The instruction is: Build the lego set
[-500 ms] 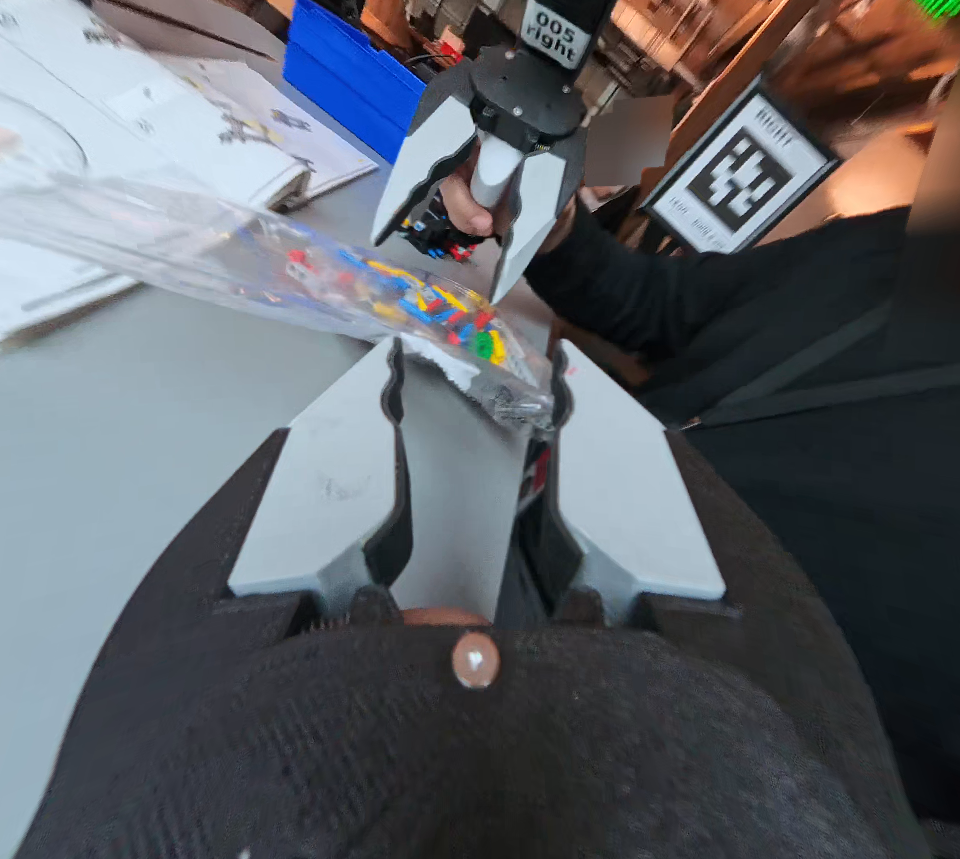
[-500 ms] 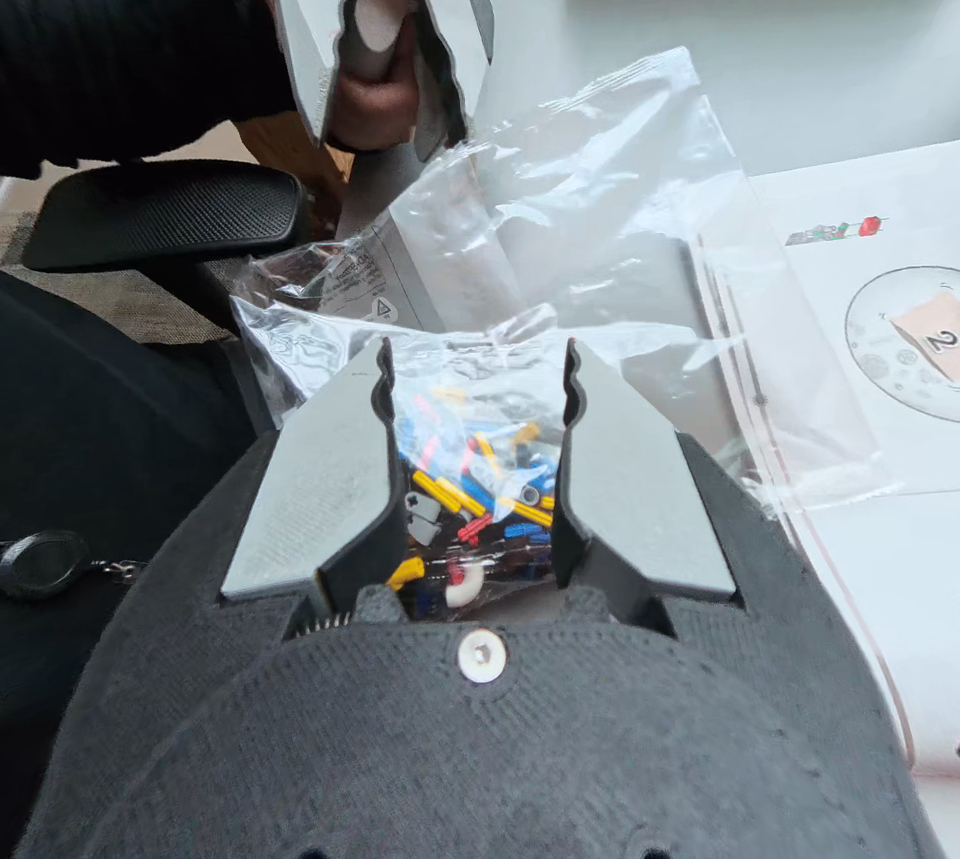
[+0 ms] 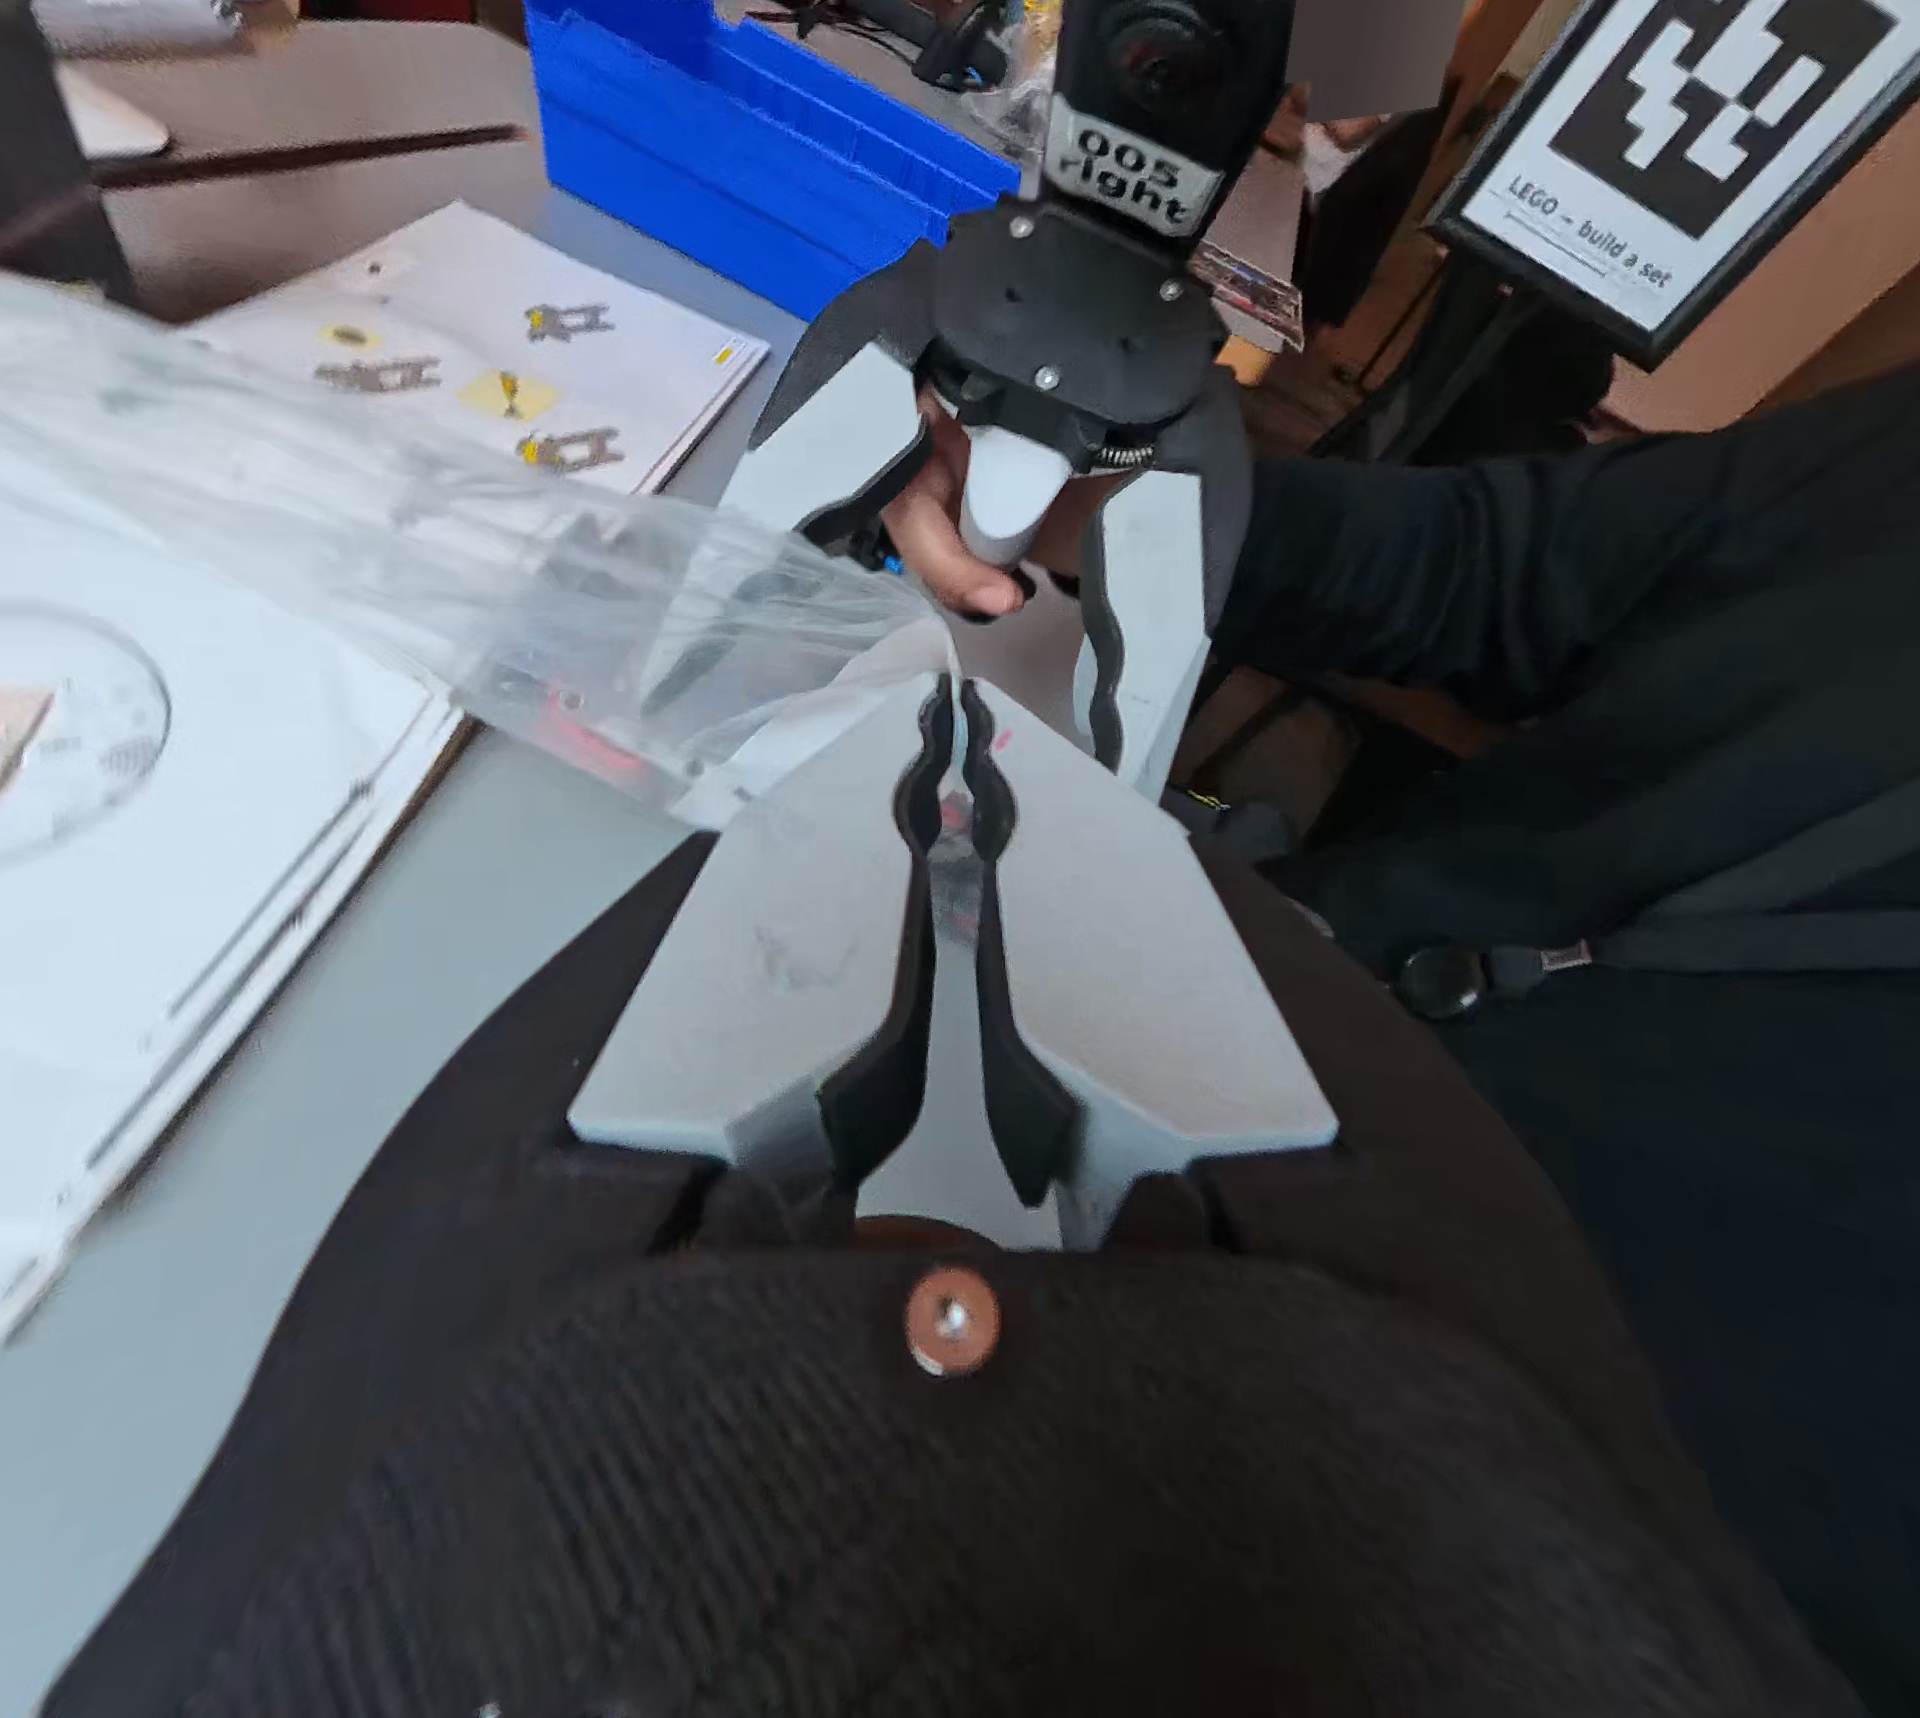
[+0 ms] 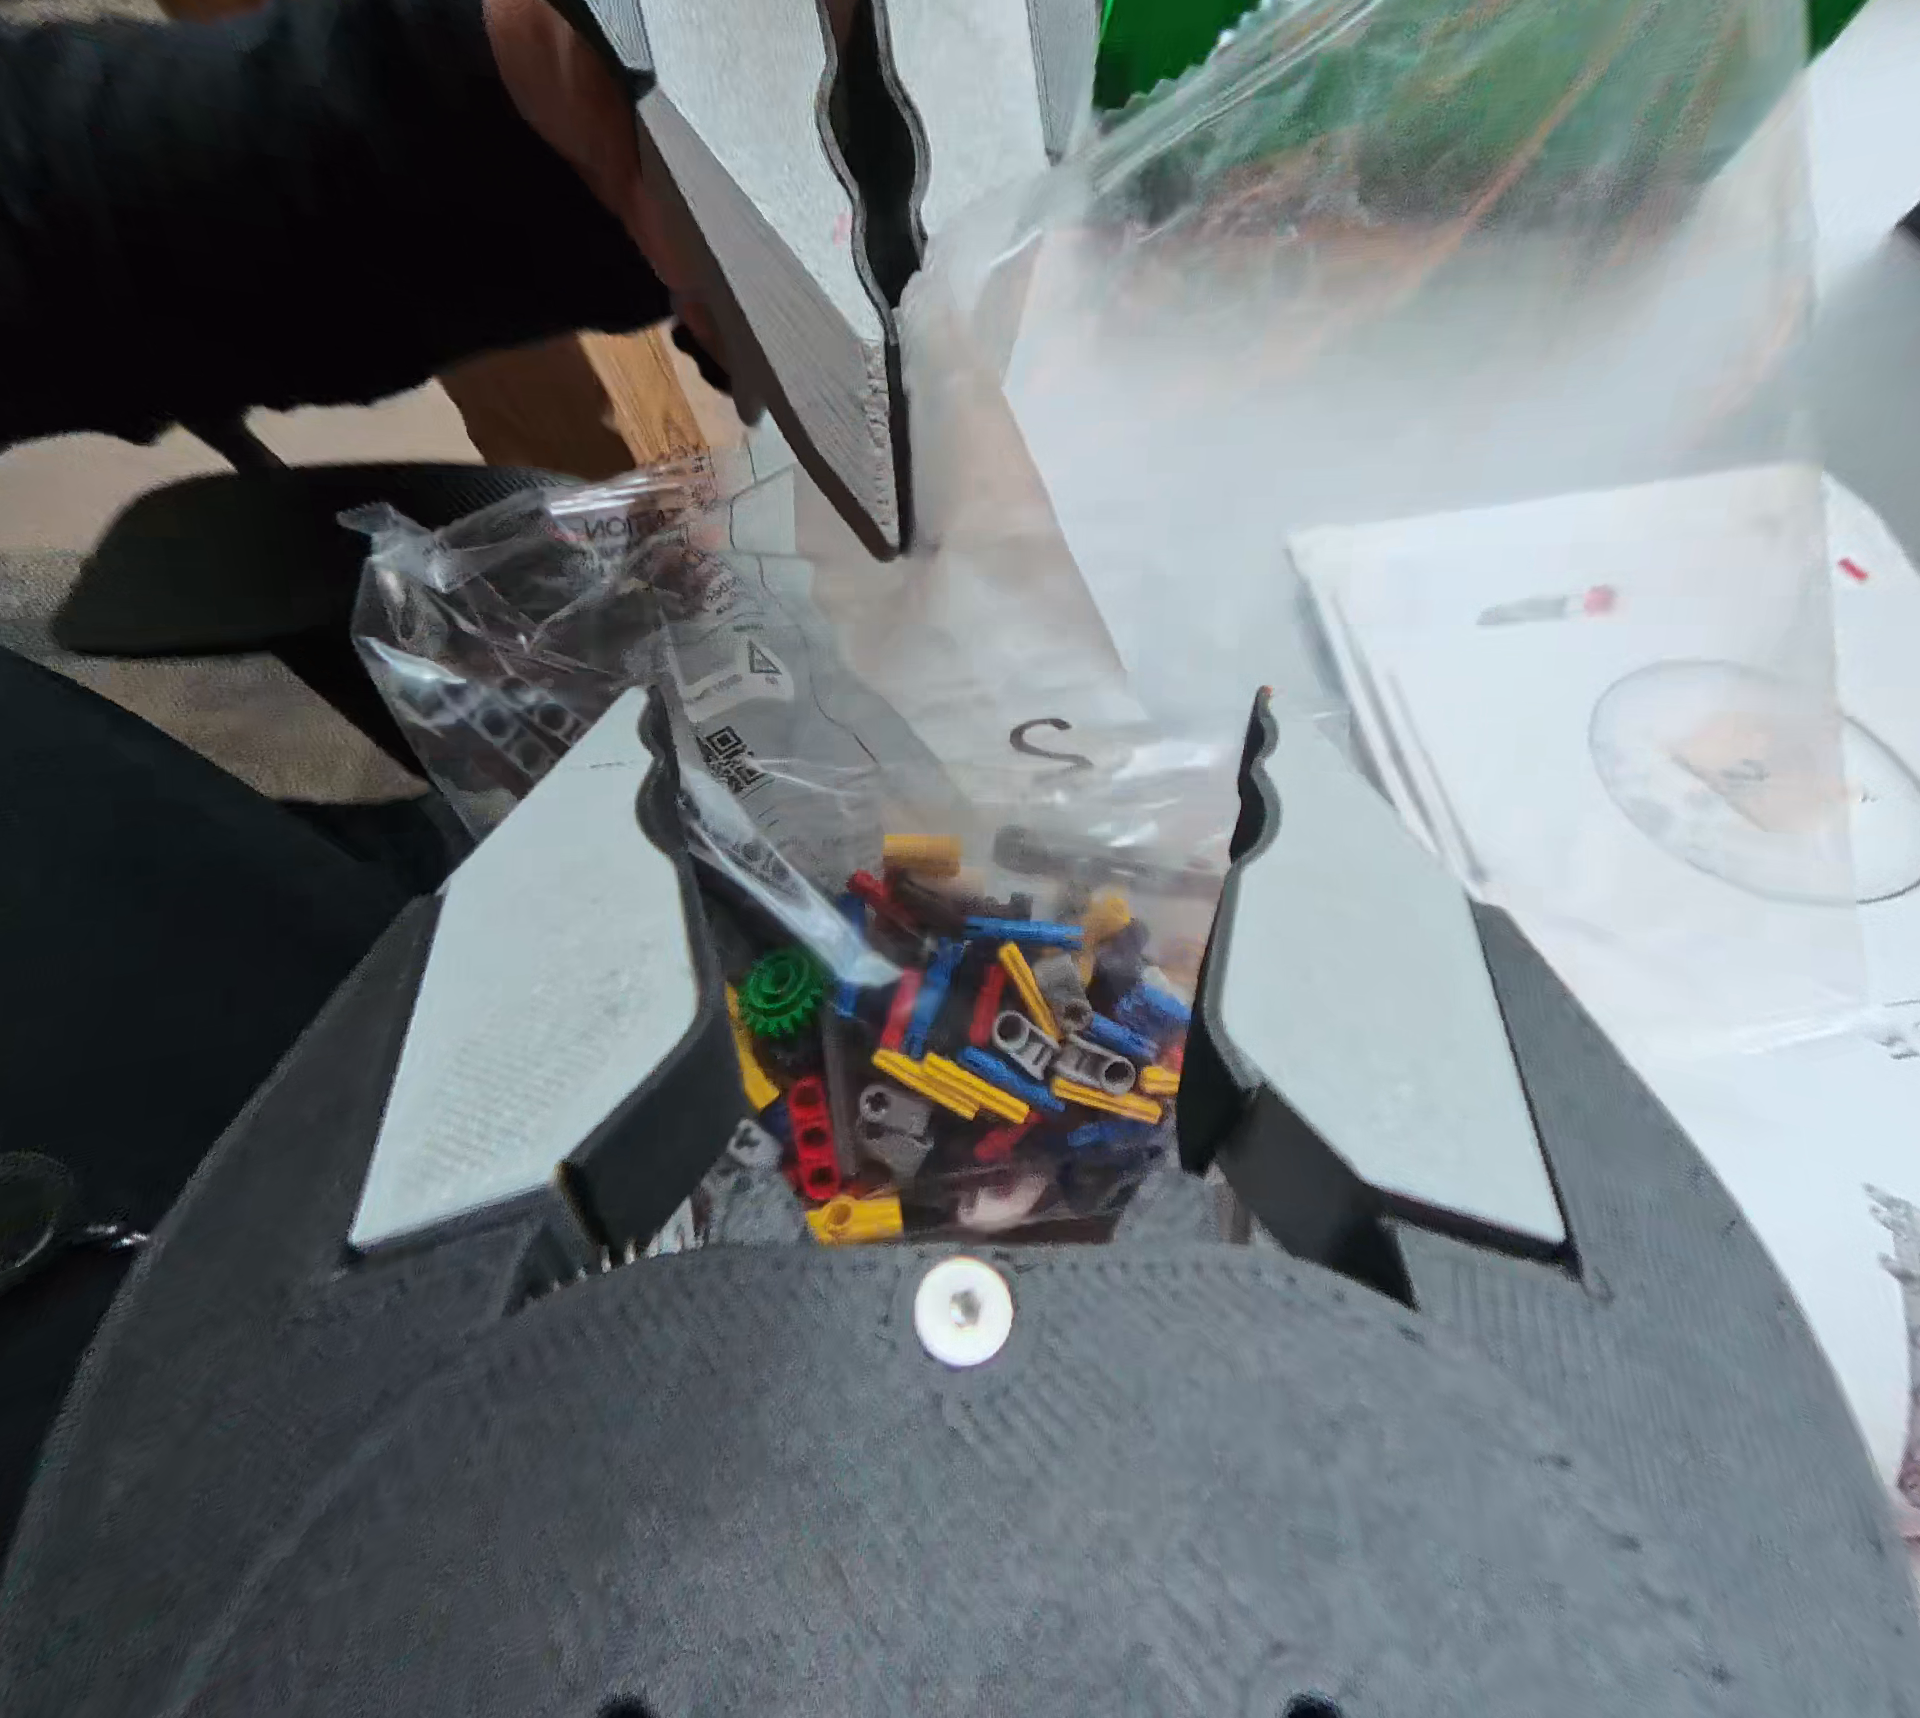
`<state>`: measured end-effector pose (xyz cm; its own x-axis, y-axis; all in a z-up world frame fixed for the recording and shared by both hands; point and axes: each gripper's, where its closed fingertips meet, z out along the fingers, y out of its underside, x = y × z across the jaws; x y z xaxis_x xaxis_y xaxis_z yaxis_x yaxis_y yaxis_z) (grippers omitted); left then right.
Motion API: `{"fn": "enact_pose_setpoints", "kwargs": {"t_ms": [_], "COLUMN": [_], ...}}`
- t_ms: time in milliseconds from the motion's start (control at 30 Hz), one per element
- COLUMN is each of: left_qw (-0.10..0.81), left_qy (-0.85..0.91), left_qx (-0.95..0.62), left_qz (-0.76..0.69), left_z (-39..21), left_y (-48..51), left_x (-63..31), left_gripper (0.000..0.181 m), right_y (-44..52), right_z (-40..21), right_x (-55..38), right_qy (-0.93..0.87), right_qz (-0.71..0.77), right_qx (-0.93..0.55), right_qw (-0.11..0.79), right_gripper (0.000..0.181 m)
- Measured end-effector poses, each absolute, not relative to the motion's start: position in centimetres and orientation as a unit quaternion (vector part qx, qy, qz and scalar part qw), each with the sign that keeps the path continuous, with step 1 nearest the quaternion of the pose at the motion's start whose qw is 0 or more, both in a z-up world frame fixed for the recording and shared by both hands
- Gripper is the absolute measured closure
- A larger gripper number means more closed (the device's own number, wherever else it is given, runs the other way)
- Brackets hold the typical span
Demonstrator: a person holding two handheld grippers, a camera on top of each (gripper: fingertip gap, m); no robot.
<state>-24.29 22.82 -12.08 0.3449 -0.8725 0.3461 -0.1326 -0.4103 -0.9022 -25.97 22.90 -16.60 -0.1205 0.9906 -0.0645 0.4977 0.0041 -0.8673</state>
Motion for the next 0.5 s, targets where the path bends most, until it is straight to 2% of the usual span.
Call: {"fn": "enact_pose_setpoints", "kwargs": {"t_ms": [100, 167, 233, 300, 367, 433, 500], "left_qw": [0.406, 0.4, 0.394, 0.382, 0.372, 0.376, 0.38], "left_qy": [0.367, 0.369, 0.371, 0.362, 0.354, 0.353, 0.371], "left_qx": [-0.695, -0.689, -0.69, -0.69, -0.687, -0.677, -0.668], "left_qz": [-0.467, -0.478, -0.481, -0.497, -0.515, -0.525, -0.522], "left_z": [-10.0, -9.7, -10.1, -10.4, -10.2, -9.0, -7.9], "left_y": [23.1, 23.1, 23.2, 23.3, 23.4, 23.4, 22.9], "left_x": [-22.1, -21.1, -20.6, -20.1, -19.2, -18.6, -18.8], "left_gripper": [0.181, 0.181, 0.181, 0.181, 0.181, 0.181, 0.181], "right_y": [22.7, 22.2, 22.1, 21.8, 21.8, 21.4, 21.7], "right_z": [-13.9, -12.9, -12.9, -12.8, -12.0, -10.8, -10.3], "right_x": [-25.0, -24.5, -24.1, -23.9, -23.4, -22.5, -21.3], "right_qy": [-0.602, -0.577, -0.557, -0.541, -0.521, -0.504, -0.492], "right_qz": [0.463, 0.513, 0.544, 0.576, 0.61, 0.647, 0.658], "right_qx": [-0.555, -0.536, -0.53, -0.519, -0.502, -0.479, -0.479], "right_qw": [0.339, 0.343, 0.336, 0.325, 0.323, 0.313, 0.308], "right_gripper": [0.084, 0.098, 0.12, 0.129, 0.131, 0.116, 0.112]}}
